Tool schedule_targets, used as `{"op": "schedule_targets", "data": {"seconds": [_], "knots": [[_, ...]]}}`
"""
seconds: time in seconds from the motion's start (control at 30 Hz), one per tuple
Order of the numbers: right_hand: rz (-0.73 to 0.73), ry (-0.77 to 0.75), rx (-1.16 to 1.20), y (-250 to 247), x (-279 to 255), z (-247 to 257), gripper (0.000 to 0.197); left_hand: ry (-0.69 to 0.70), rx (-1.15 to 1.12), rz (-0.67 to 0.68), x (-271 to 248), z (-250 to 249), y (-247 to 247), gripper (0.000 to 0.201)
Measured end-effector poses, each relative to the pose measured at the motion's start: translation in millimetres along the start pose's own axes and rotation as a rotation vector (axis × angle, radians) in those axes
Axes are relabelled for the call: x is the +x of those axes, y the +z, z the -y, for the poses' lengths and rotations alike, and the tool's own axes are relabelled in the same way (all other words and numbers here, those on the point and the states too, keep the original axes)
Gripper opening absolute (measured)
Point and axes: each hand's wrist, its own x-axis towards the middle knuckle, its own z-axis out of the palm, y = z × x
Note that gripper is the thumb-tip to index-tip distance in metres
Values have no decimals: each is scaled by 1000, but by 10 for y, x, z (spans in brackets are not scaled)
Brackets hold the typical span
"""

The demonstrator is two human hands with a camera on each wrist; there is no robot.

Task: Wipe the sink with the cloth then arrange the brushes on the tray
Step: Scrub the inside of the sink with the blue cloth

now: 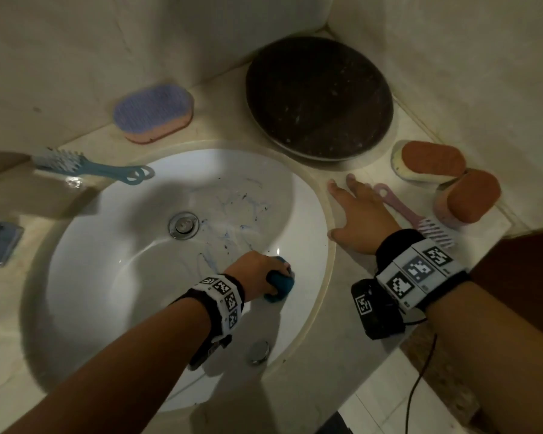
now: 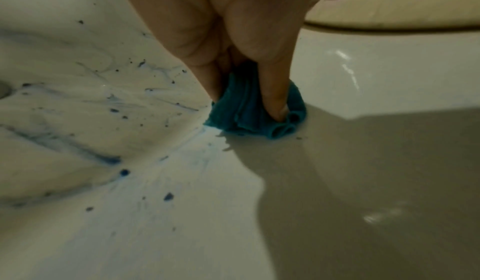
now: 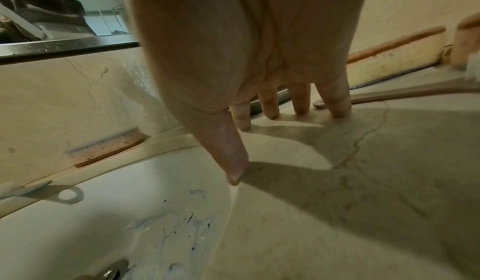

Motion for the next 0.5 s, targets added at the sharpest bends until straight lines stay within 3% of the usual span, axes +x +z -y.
{"op": "schedule_targets", "data": {"seconds": [0.27,0.5], "knots": [[3,-4,13,6,10,-9,93,-104,-75,-220,278,-85,-178,38],[-1,-6,40,8,12,-15,93,-69,-73,-152,232,-143,-20,30]]}}
